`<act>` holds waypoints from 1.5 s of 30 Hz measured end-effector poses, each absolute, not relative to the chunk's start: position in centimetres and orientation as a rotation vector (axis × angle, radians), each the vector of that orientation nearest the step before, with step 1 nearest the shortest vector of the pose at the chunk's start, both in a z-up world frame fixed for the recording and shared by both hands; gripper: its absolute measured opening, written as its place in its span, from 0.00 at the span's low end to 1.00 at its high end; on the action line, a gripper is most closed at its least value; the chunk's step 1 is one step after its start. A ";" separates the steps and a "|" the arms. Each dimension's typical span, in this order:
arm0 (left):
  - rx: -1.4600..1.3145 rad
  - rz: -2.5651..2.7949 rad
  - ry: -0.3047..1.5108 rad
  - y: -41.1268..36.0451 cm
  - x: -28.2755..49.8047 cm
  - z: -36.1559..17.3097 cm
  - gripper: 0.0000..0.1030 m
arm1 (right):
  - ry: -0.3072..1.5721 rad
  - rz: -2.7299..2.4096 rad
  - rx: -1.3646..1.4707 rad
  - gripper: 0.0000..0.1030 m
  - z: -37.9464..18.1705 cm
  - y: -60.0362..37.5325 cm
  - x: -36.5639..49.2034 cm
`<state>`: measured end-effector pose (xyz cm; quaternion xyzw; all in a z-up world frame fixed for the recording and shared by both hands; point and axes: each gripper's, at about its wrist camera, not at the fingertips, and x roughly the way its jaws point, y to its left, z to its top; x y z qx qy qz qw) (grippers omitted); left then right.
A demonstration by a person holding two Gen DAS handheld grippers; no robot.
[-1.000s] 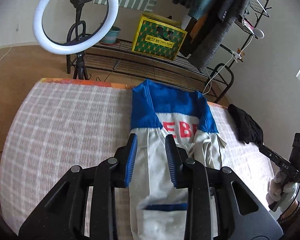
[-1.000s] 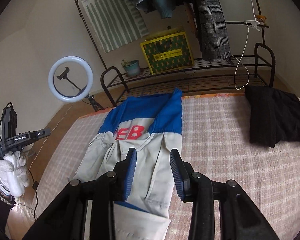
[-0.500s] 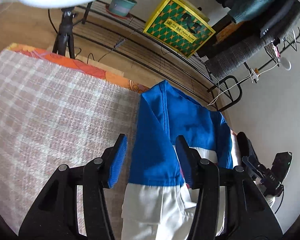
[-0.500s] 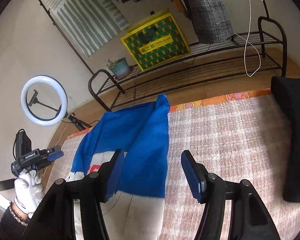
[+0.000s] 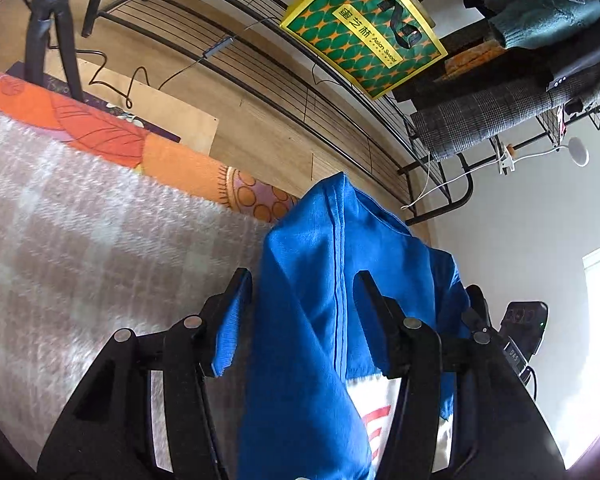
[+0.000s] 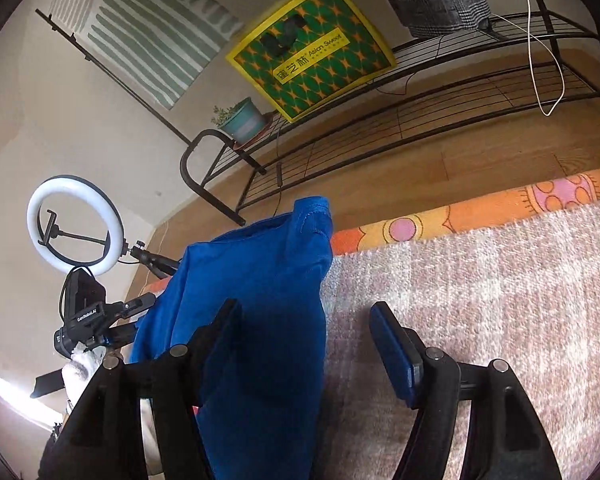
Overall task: Fold large clothes
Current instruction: 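Lift the collar with both grippers and flip it over the folded hem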
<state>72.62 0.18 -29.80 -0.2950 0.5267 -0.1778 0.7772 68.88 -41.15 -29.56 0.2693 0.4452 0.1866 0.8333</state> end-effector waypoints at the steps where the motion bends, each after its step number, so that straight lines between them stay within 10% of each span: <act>1: -0.630 -0.386 1.134 -0.1 72.9 -29.8 0.53 | 0.946 0.398 0.565 0.67 -29.6 -40.9 69.2; 6: -0.542 -0.374 1.113 -1.6 73.7 -29.5 0.52 | 0.952 0.385 0.507 0.62 -29.4 -39.8 70.3; 8: -0.452 -0.349 1.108 -2.8 73.5 -29.5 0.19 | 0.973 0.377 0.461 0.25 -29.5 -39.0 70.5; 13: -0.381 -0.313 1.064 -3.7 72.8 -28.8 0.02 | 0.942 0.346 0.303 0.02 -27.9 -37.2 69.6; 45: -0.405 -0.406 0.822 -2.4 53.0 -10.8 0.01 | 0.749 0.371 0.074 0.00 -9.7 -32.8 50.8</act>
